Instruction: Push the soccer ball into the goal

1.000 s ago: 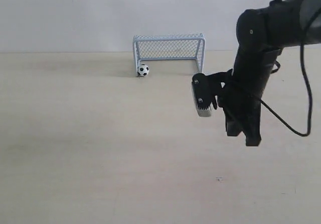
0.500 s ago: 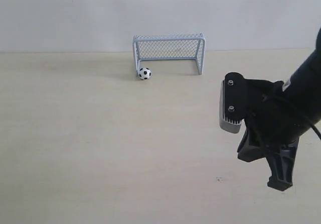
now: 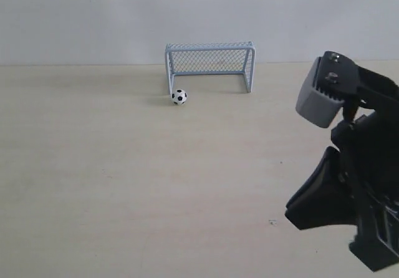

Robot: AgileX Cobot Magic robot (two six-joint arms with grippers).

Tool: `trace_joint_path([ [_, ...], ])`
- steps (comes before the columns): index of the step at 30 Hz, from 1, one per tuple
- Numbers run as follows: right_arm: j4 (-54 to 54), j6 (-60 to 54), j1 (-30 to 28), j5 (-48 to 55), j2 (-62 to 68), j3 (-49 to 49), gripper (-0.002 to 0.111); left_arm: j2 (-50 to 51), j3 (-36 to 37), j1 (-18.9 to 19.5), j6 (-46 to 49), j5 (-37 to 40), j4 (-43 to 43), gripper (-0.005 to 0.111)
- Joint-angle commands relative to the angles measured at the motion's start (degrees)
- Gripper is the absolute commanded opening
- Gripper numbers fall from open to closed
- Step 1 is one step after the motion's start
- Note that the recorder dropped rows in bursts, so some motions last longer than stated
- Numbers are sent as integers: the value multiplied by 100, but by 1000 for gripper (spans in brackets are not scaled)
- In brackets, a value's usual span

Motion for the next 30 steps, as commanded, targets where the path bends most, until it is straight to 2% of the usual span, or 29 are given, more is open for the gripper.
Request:
trace_joint_path([
  [1, 72, 214, 5, 797, -276, 40, 0, -13, -21, 11, -59, -37, -26, 6],
  [7, 89, 284, 5, 919, -326, 40, 0, -13, -21, 11, -59, -37, -26, 6],
  [22, 285, 458, 5, 297, -334, 40, 0, -13, -21, 11, -59, -37, -26, 6],
  [25, 346, 487, 5, -403, -677, 143, 0, -13, -21, 11, -59, -37, -26, 6],
  [30, 353, 1238, 5, -2299, -1852, 823, 0, -13, -21, 11, -59, -37, -26, 6],
])
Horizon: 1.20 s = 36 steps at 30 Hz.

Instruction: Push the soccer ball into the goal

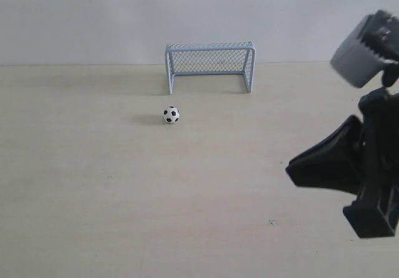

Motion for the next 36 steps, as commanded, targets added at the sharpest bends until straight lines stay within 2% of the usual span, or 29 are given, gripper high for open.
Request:
trace_joint_path([
  [1, 52, 748, 5, -1507, -1151, 645, 0, -13, -21, 11, -59, -37, -26, 6],
  [7, 52, 894, -5, -2439, -3122, 1689, 0, -13, -21, 11, -59, -37, -26, 6],
  [17, 30, 877, -132, -3704, -5182, 3147, 0, -13, -21, 11, -59, -37, -26, 6],
  [25, 91, 1414, -1008, -4483, -5363, 3774, 0, -13, -21, 11, -59, -37, -26, 6],
  [36, 91, 1470, -1143, -4217, -5602, 3787, 0, -13, -21, 11, -59, -37, -26, 6],
])
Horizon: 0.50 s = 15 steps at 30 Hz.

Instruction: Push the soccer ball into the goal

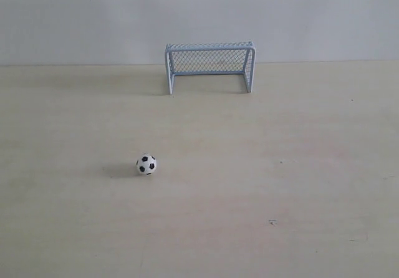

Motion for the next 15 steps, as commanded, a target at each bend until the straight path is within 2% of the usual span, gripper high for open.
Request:
trace_joint_path([
  [1, 1, -8, -55, 93, -38, 12, 0, -13, -21, 11, -59, -28, -26, 6],
  [8, -17, -8, -55, 757, -38, 12, 0, -13, -21, 11, -59, -28, -26, 6],
  [15, -26, -8, -55, 804, -38, 12, 0, -13, -21, 11, -59, -11, -26, 6],
])
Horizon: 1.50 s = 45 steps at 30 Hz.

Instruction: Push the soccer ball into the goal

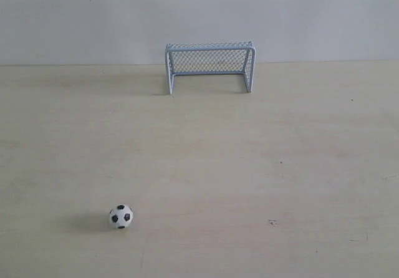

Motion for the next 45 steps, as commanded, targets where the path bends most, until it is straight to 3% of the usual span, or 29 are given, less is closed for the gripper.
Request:
trace_joint_path([
  [1, -56, -23, -46, 30, -35, 14, 0, -13, -21, 11, -59, -11, -26, 6],
  [8, -84, 114, -46, -405, -35, 465, 0, -13, -21, 11, -59, -11, -26, 6],
  [12, -703, 526, -46, -100, -35, 465, 0, -13, -21, 11, -59, -11, -26, 6],
  [19, -2499, 2631, -46, -65, -35, 465, 0, -13, -21, 11, -59, -25, -26, 6],
  [29, -3248, 3104, -46, 75, -35, 465, 0, -13, -21, 11, -59, -25, -26, 6],
  [35, -4986, 5089, -46, 360, -35, 465, 0, -13, -21, 11, -59, -14, -26, 6],
  [45, -5082, 5157, -46, 397, -35, 465, 0, -13, -21, 11, -59, -14, -26, 6],
])
